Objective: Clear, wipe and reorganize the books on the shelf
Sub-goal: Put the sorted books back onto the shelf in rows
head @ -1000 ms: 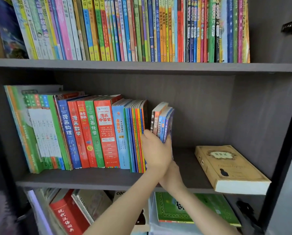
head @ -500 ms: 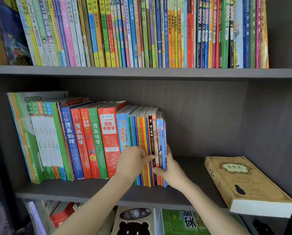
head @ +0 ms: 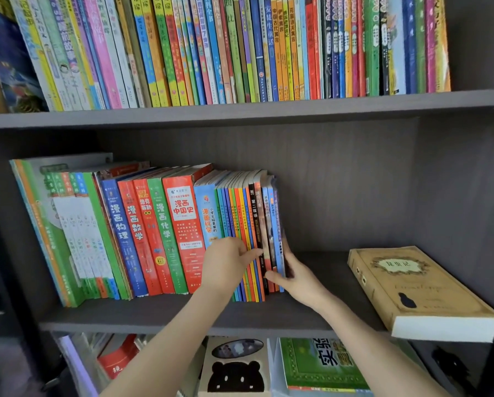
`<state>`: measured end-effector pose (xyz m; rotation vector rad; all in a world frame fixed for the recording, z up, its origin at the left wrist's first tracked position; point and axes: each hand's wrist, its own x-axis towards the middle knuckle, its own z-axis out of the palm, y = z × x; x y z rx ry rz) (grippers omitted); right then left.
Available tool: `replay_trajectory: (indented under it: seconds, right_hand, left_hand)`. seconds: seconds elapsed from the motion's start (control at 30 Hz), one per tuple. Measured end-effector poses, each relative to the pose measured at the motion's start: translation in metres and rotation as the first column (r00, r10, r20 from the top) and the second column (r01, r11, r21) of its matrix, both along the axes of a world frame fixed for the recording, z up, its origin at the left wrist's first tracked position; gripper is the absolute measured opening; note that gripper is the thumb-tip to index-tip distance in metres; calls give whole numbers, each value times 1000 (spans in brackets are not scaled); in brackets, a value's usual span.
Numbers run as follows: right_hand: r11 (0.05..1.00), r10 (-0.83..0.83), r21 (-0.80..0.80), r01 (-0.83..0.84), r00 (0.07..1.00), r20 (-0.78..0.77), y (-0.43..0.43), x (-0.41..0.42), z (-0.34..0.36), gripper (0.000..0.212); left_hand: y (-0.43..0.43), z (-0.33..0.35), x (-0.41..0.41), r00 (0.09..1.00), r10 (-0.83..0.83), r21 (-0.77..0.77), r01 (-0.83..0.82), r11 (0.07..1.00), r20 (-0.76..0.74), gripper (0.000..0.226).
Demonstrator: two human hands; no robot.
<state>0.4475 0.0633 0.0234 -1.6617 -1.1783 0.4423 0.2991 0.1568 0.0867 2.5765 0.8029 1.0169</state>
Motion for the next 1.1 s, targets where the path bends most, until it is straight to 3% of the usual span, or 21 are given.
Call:
replay_trajectory:
  seconds: [0.13,0.27,0.5,0.67,0.77,0.9,1.1]
  right_hand:
    - [999,-1,32,3,997,-74,-5,8,-10,68]
    - [994,-84,72,87,995,-46,3,10,-12,67]
    - [977,-213,24,213,954,213,-2,-6,-10,64]
    - [975,-222,-20,223,973,62,-32,-21,-16,65]
    - [977,-97,-149,153,939,329,-61,-32,-22,55]
    - [950,62,-255,180,694,718,-75,-43,-32,50]
    - [915,81,-309,259,633,770,-71,-44,-30,49]
  left_hand:
    - [4,-2,-2,1000,-6,9,6,1000,-4,48]
    - [8,-5,1,1000,13,12,-13,1000,-5,50]
    - [0,-1,1,999,49,-13,-49,999,-7,49]
    - [-13,-4,-12,992,64,-61,-71,996,-110,53]
    - [-29,-20,-30,991,119,-112,-126,986,-70,54]
    - [-60,-39,-61,973,230,-162,-232,959,-28,47]
    - [-127,-68,-130,916,402,-263,-388,883,-1,44]
